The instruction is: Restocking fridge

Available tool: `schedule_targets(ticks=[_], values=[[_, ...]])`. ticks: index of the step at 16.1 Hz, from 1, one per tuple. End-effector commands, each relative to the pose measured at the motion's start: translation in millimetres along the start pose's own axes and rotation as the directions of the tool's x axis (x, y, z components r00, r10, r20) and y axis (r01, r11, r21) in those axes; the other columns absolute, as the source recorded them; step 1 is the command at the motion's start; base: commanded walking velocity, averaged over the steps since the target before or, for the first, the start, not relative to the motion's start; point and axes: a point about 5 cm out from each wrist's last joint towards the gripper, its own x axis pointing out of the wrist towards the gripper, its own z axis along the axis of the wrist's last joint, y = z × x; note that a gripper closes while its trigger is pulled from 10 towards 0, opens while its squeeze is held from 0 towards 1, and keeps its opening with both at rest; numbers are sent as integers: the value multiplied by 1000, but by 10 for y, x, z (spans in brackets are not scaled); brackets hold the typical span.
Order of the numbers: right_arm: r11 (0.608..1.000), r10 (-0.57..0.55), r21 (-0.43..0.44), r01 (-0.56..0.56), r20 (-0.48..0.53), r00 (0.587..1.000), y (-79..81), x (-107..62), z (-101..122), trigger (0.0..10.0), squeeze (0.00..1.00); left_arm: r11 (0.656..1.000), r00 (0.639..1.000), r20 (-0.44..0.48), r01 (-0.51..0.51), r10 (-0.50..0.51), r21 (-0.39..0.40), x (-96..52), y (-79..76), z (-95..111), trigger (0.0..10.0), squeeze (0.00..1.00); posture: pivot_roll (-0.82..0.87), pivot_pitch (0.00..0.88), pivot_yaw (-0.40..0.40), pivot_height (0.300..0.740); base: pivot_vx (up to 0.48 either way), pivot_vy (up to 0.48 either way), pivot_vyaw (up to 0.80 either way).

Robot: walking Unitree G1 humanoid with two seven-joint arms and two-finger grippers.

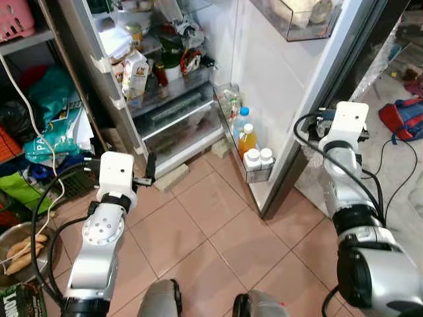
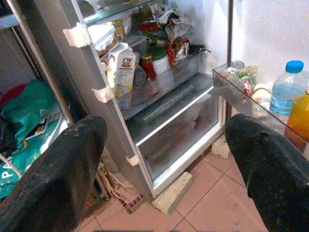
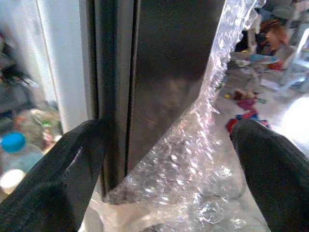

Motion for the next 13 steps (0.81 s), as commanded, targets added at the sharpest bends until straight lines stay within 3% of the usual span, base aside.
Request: schedule_targets(ticks=[1, 2, 3, 5, 7, 8, 12, 13], values=[[998, 39, 40, -43, 94, 995, 84, 65, 240, 10000, 0, 1000, 1000, 2, -4, 4, 14, -15, 25, 20, 10000, 0, 126, 120, -4, 740, 0, 0, 0], [995, 77, 48, -83, 106, 991, 134, 64, 260, 10000, 0, 1000, 1000, 1, -4, 4, 15, -16, 26, 21, 10000, 0, 127, 120, -5, 740, 0, 0, 0], [973, 180, 121, -197, 137, 974, 264, 42, 301, 10000, 0, 1000, 1000, 2, 2, -2, 16, -12, 13, 22, 10000, 0, 124, 119, -2, 740, 0, 0, 0], [932, 286, 178, -315, 169, 943, 416, -3, 321, 10000, 0, 1000, 1000, 4, 9, -9, 16, -5, 1, 27, 10000, 0, 118, 119, 2, 740, 0, 0, 0], [841, 434, 255, -477, 209, 877, 645, -114, 336, 10000, 0, 1000, 1000, 5, 14, -14, 17, 4, -9, 32, 10000, 0, 113, 119, 4, 740, 0, 0, 0], [745, 553, 271, -609, 259, 792, 852, -268, 371, 10000, 0, 1000, 1000, 6, 16, -16, 17, 9, -13, 33, 10000, 0, 111, 119, 4, 740, 0, 0, 0], [610, 675, 296, -735, 291, 678, 1091, -530, 335, 10000, 0, 1000, 1000, 6, 16, -16, 16, 15, -18, 32, 10000, 0, 107, 118, 1, 740, 0, 0, 0], [553, 702, 333, -764, 306, 643, 1153, -601, 362, 10000, 0, 1000, 1000, 6, 16, -16, 16, 17, -18, 31, 10000, 0, 106, 119, 0, 740, 0, 0, 0]])
